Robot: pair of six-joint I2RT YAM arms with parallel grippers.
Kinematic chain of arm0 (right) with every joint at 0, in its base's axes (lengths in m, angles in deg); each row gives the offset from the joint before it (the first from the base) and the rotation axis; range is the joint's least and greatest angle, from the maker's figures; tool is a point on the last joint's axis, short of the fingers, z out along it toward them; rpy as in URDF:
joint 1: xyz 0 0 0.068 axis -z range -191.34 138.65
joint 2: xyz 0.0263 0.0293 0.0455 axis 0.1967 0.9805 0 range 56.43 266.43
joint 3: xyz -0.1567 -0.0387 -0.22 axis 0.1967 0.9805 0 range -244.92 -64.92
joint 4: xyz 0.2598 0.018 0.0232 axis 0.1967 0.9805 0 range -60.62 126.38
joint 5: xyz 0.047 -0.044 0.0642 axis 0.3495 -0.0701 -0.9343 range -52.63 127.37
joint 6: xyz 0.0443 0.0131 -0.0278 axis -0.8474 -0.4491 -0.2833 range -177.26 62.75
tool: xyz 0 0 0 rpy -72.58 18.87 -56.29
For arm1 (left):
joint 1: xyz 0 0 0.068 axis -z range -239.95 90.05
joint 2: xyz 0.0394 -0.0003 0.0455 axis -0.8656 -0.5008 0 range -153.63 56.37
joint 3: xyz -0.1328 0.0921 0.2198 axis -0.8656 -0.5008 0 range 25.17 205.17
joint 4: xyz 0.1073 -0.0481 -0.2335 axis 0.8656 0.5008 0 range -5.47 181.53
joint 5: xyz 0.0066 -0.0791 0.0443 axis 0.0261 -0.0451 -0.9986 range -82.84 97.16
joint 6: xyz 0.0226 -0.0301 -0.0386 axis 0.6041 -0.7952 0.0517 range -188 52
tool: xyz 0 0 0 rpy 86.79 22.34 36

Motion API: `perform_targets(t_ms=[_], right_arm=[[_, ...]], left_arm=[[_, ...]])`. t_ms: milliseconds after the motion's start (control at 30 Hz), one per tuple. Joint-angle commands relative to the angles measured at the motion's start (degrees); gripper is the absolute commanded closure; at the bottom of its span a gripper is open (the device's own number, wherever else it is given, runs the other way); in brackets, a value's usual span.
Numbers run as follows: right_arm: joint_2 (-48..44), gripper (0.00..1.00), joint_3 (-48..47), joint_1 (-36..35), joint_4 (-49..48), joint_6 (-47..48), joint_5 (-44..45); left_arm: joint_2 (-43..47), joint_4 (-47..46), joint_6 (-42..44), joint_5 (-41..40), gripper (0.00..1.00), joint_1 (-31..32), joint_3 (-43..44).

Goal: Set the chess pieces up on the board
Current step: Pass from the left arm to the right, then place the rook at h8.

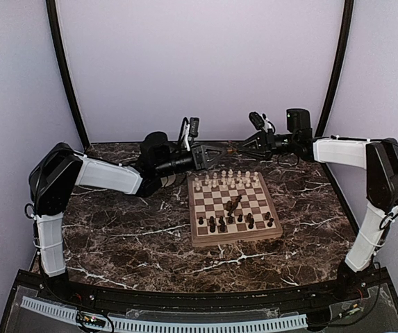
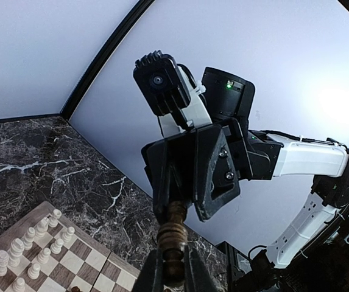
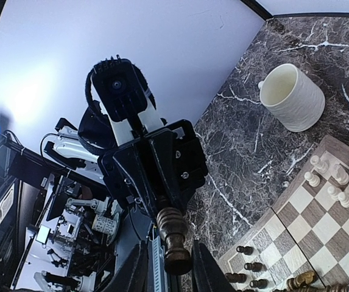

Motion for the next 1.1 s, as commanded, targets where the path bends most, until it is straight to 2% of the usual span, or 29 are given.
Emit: perform_targets(t_ms=[0, 200, 367, 433, 600, 733, 833, 933, 1067], right_arm=[[0.3, 0.75, 0.5, -0.7, -3.4, -1.0, -1.2], [0.1, 0.81, 0.8, -1.0, -3.6, -0.7, -1.1], [0.1, 0.91, 0.2, -0.9, -1.5, 2.0, -0.1], [0.1, 0.94, -1.4, -0.7, 4.5, 7.5, 1.4], [0.1, 0.99, -11.0, 0.2, 28.9, 28.9, 10.0], [-0.8, 1.0, -16.7, -0.1, 41.7, 41.9, 17.9], [-1.7, 1.0, -19.5, -2.1, 47.9, 49.1, 24.0], [-2.0, 1.0, -22.0, -6.7, 53.1, 56.2, 31.3], [-1.4, 1.0, -24.6, -14.7, 58.5, 64.0, 41.4]], left_arm=[[3.9, -2.0, -0.1, -0.4, 1.0, -0.3, -0.8], [3.7, -2.3, -0.4, -0.4, 1.0, -0.3, -1.0], [3.7, -2.3, -0.6, -0.4, 1.0, -0.2, -1.2], [4.0, -1.6, -0.3, -0.3, 1.0, -0.3, -1.2], [7.9, 3.9, 2.7, -0.1, 1.0, -1.4, -2.8], [13.3, 12.8, 6.7, 0.1, 1.0, -4.1, -4.4], [16.5, 24.4, 12.1, -0.5, 1.0, -7.0, -2.9], [18.0, 37.4, 16.6, -1.2, 1.0, -10.2, 1.0], [18.3, 42.9, 19.6, -2.5, 1.0, -13.8, 3.2]])
